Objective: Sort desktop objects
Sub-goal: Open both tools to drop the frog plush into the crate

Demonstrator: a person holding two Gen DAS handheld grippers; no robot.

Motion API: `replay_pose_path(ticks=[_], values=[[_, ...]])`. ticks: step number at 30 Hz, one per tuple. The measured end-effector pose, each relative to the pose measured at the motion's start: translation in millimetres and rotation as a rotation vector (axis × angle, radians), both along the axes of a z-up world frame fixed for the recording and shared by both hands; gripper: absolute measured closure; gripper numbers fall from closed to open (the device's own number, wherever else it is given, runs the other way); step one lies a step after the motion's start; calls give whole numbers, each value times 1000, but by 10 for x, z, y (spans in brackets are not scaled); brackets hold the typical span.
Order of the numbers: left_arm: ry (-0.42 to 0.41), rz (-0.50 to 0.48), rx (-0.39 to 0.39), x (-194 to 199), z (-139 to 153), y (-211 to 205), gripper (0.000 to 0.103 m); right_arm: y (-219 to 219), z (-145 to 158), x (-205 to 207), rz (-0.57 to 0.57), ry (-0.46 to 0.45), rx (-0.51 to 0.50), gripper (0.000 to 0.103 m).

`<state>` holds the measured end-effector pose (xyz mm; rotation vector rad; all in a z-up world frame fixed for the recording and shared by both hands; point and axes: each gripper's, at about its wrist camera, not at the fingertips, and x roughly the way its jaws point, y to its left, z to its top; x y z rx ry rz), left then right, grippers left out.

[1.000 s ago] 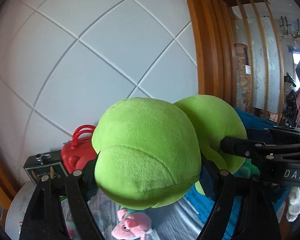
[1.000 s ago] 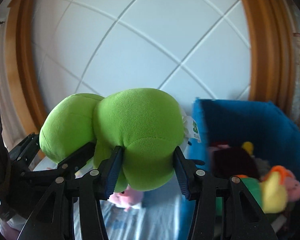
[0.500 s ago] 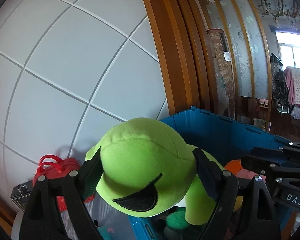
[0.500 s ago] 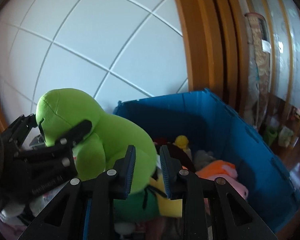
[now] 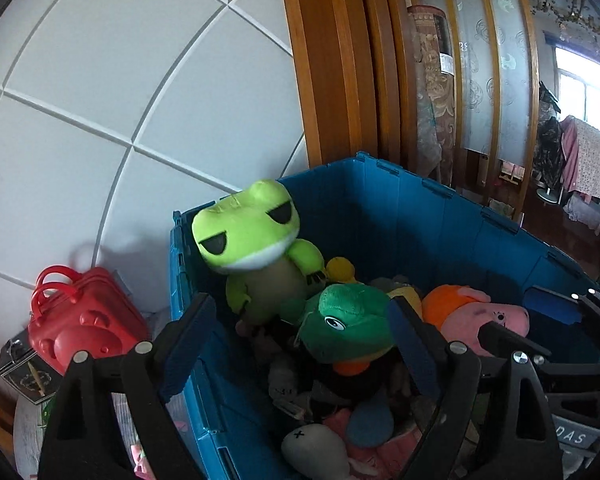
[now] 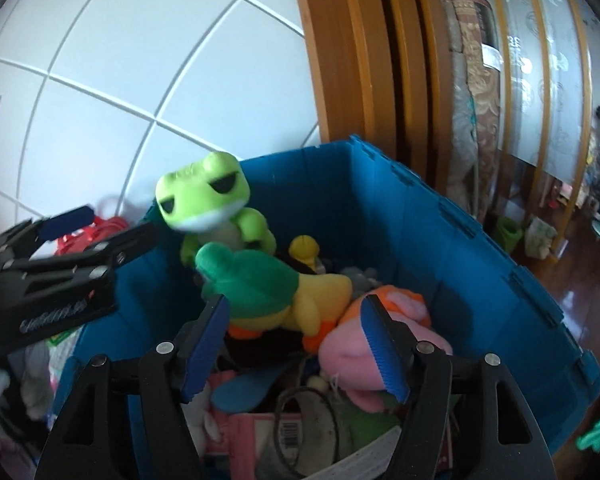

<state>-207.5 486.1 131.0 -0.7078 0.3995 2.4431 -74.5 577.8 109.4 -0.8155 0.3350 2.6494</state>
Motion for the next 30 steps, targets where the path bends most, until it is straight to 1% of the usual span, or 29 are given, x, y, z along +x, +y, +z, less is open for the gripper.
replay_pose_path(ticks=[1, 3, 5, 7, 10, 13, 14, 15, 17, 22, 26, 30], values=[[-13, 2, 14, 10, 2, -56, 15, -21, 18, 6, -3, 1, 9, 33], [-30, 6, 29, 26, 5, -107, 15, -44, 39, 20, -15, 2, 29, 26], [-43, 1, 30, 55, 1, -120, 15, -74, 56, 49, -27, 1, 46, 16], [-36, -1, 41, 132, 10, -175, 15, -90, 55, 86, -33, 4, 51, 12], [-8, 3, 46, 269, 16, -267, 15, -96, 69, 147, -53, 7, 61, 0], [19, 9, 68, 416, 38, -411, 14, -128, 87, 225, -67, 13, 75, 0], [31, 17, 79, 465, 49, -473, 12, -152, 91, 255, -73, 14, 84, 0], [44, 27, 90, 516, 56, -537, 7, -177, 100, 279, -75, 14, 91, 0], [71, 41, 112, 614, 71, -670, 3, -226, 113, 328, -76, 20, 99, 0], [129, 99, 143, 813, 72, -1004, 3, -464, 146, 449, -45, 43, 125, 0], [124, 141, 179, 904, 29, -1322, 2, -731, 160, 496, 2, 62, 141, 0], [125, 183, 179, 959, -42, -1630, 2, -1067, 176, 491, 58, 70, 160, 0]])
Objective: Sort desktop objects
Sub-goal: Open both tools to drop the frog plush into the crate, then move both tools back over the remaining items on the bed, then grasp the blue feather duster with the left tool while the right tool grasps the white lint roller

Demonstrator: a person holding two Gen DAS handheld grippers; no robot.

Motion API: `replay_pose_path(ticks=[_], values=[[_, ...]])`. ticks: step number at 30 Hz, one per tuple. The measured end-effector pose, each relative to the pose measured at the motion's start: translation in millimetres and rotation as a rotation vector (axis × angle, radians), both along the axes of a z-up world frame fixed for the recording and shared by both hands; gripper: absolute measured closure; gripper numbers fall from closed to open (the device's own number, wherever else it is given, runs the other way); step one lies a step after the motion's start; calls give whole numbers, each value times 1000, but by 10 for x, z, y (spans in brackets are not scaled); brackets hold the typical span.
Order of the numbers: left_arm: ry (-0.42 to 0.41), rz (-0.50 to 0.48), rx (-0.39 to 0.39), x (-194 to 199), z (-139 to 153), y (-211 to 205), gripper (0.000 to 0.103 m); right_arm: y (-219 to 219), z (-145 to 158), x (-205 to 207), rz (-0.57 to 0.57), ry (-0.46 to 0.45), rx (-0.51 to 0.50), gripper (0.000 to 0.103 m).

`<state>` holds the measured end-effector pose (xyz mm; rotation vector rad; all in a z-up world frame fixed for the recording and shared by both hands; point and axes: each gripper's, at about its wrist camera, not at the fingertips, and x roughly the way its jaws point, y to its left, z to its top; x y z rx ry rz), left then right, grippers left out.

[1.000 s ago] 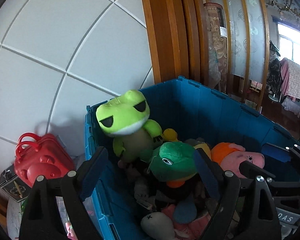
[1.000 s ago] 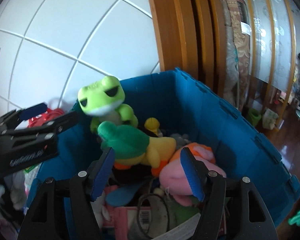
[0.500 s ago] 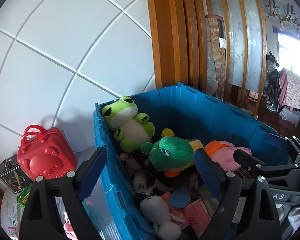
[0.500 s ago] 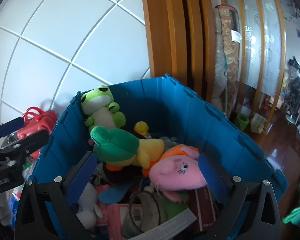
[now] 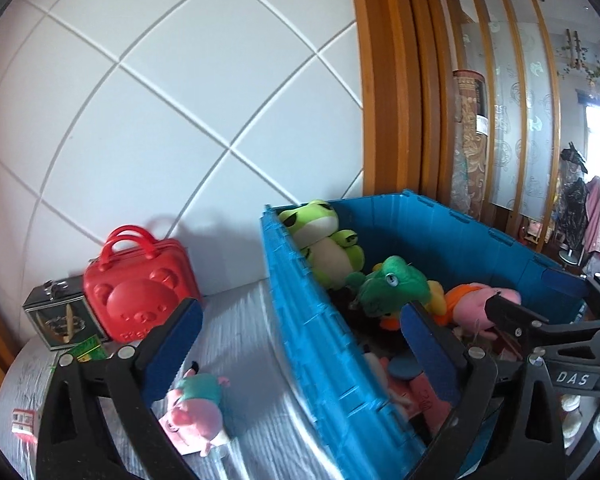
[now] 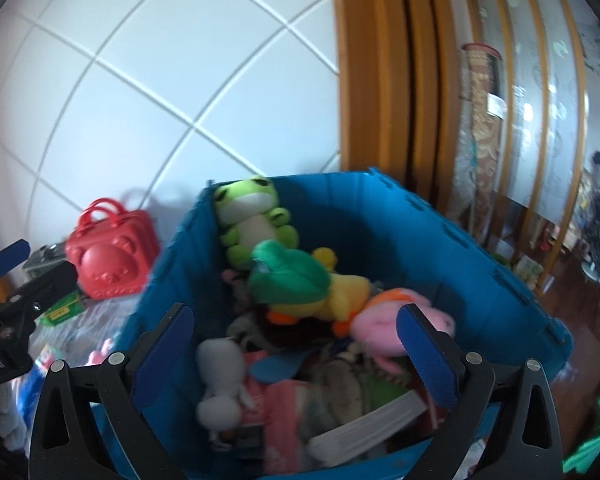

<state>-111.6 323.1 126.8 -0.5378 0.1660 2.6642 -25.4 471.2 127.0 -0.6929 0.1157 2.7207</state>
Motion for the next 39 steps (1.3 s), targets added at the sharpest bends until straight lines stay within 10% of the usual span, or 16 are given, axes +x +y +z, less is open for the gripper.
replay_pose_path(ticks=[15, 31, 39], values=[[-64, 206, 61, 134, -380, -1588, 2, -1439, 193, -34, 154, 156, 146, 0], [-360, 587, -1, 32, -1706, -3780, 2, -2382, -619, -762, 400, -75, 24, 0], [-569, 726, -17, -66, -2533, -4529, 21, -2466, -1331, -1214, 403, -293, -4, 0]])
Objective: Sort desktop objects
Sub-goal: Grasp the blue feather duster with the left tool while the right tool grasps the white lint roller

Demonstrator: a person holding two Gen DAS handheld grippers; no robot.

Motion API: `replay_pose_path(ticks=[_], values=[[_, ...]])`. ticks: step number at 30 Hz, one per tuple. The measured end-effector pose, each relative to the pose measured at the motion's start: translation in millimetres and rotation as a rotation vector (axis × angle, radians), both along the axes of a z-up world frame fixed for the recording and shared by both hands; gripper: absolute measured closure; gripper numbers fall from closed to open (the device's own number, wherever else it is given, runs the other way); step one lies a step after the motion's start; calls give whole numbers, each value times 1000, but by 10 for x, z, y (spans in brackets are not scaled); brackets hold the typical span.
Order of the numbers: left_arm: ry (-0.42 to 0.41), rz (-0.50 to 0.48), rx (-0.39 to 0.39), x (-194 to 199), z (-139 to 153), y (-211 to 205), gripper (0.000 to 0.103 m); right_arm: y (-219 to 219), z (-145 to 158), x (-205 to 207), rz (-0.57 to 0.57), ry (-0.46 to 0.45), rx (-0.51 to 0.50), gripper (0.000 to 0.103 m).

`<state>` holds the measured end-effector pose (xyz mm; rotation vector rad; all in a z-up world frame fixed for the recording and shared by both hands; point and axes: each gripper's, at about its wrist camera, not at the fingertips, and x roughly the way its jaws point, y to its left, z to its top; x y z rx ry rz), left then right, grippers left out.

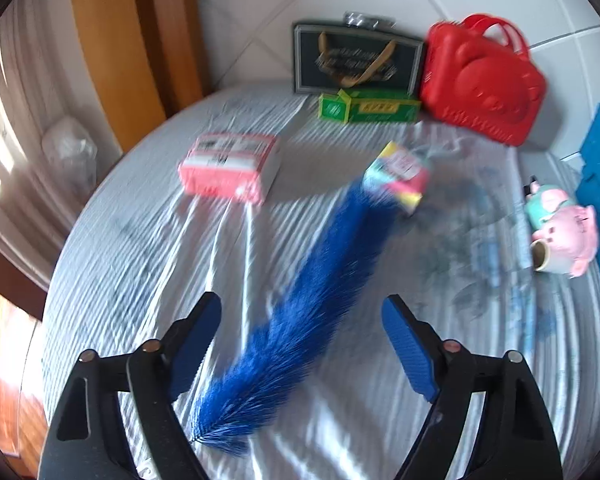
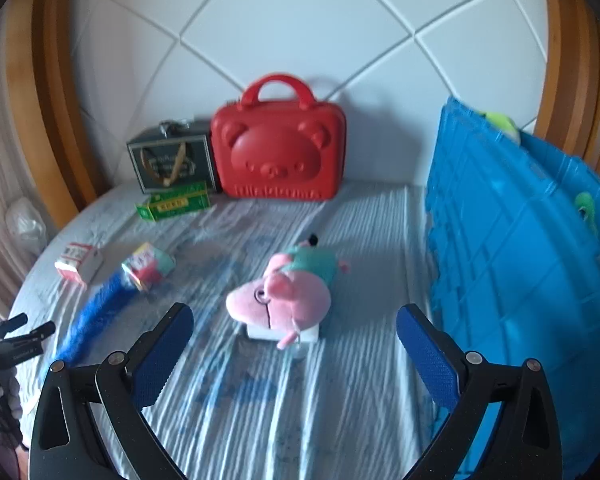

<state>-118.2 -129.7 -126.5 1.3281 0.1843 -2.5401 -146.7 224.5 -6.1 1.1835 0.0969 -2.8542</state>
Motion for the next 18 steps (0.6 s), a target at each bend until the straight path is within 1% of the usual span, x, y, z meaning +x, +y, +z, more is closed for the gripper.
replay_pose_path(ticks=[2, 4, 9, 12, 14, 15, 16, 17, 18], values=[[-34, 19, -8, -39, -166, -103, 21, -4, -174, -109, 2, -46, 14, 0], [-57, 23, -10, -97, -294, -164, 21, -7, -416, -239, 10, -112, 24, 0], [-123, 22, -20, -331, -589, -255, 21, 42, -985, -516, -11, -237, 9, 0], [-153, 10, -14, -431, -726, -273, 21, 39, -1192, -662, -1, -278, 2, 0], [-164, -1, 1, -489, -799, -278, 22, 41, -1286, -759, 3, -286, 0, 0], [-171, -8, 1, -512, -830, -269, 29, 62, -1336, -822, -7, -294, 0, 0], [-178, -14, 4, -539, -865, -274, 33, 88, -1378, -872, -14, -302, -7, 0], [-185, -17, 14, -563, -905, -283, 39, 122, -1421, -941, -17, -308, -27, 0], [-189, -20, 36, -585, -936, -287, 43, 162, -1469, -1010, -15, -314, -47, 0]])
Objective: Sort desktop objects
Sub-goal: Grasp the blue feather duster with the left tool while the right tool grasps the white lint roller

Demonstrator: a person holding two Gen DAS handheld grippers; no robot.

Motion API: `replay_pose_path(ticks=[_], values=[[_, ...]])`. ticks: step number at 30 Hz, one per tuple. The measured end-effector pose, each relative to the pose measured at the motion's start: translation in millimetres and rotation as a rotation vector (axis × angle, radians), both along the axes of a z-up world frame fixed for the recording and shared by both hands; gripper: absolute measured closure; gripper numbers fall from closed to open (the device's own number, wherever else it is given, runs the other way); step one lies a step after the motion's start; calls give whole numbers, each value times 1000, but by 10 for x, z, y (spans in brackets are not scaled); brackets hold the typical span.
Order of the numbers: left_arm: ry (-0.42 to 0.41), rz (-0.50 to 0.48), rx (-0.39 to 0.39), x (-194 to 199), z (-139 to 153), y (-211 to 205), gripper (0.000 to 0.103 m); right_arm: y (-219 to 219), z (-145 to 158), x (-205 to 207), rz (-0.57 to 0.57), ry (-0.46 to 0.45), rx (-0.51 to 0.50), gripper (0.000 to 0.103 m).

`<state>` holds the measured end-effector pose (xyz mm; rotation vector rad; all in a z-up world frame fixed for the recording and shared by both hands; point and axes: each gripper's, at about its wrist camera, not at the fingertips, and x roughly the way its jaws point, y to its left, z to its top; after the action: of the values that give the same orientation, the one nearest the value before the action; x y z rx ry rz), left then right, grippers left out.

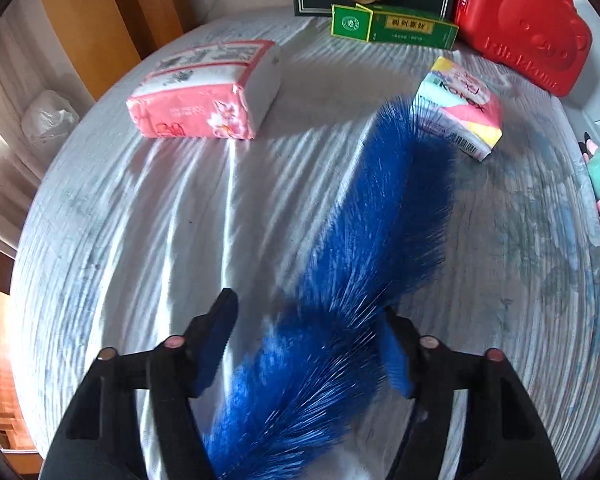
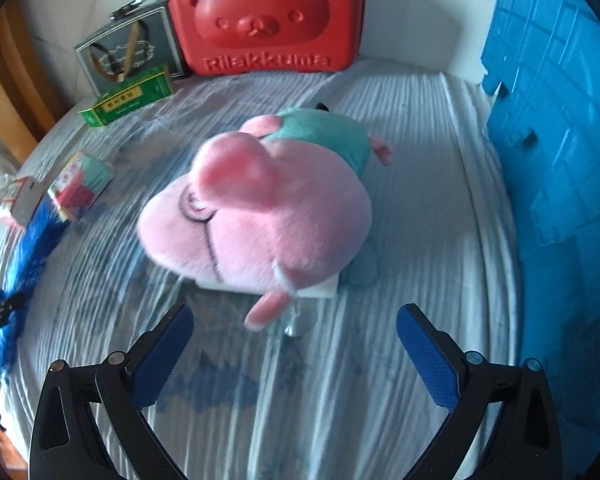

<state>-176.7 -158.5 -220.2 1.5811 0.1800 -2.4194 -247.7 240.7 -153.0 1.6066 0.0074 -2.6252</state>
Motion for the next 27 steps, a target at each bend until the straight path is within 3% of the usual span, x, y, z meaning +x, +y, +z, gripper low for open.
replay_pose_path(ticks=[2, 7, 11, 16, 18, 20, 22, 24, 26, 27], values=[[13, 9, 33, -46, -10, -14, 46, 31, -88, -95, 14, -3, -9, 0], [3, 7, 24, -152, 8, 49, 55, -133, -259, -185, 104, -36, -69, 0], [-18, 7, -5, -167, 25, 132, 57, -511, -212, 28, 208, -56, -115, 0], [-31, 26, 35, -140, 16, 101, 57, -831, -186, 284, 338, -120, -227, 0], [-32, 17, 38, -128, 9, 100, 57, -909, -110, 359, 359, -90, -193, 0], [-28, 8, 37, -124, 6, 107, 57, -883, -49, 343, 306, -53, -96, 0], [-26, 7, 47, -120, 4, 94, 57, -777, -30, 280, 262, -54, -74, 0], [-29, 6, 55, -131, 2, 82, 57, -711, -13, 186, 242, -61, -68, 7], [-37, 3, 51, -149, 6, 90, 60, -767, -13, 124, 257, -74, -52, 23], [-35, -7, 61, -151, 8, 101, 70, -816, -30, 89, 273, -81, -40, 23]])
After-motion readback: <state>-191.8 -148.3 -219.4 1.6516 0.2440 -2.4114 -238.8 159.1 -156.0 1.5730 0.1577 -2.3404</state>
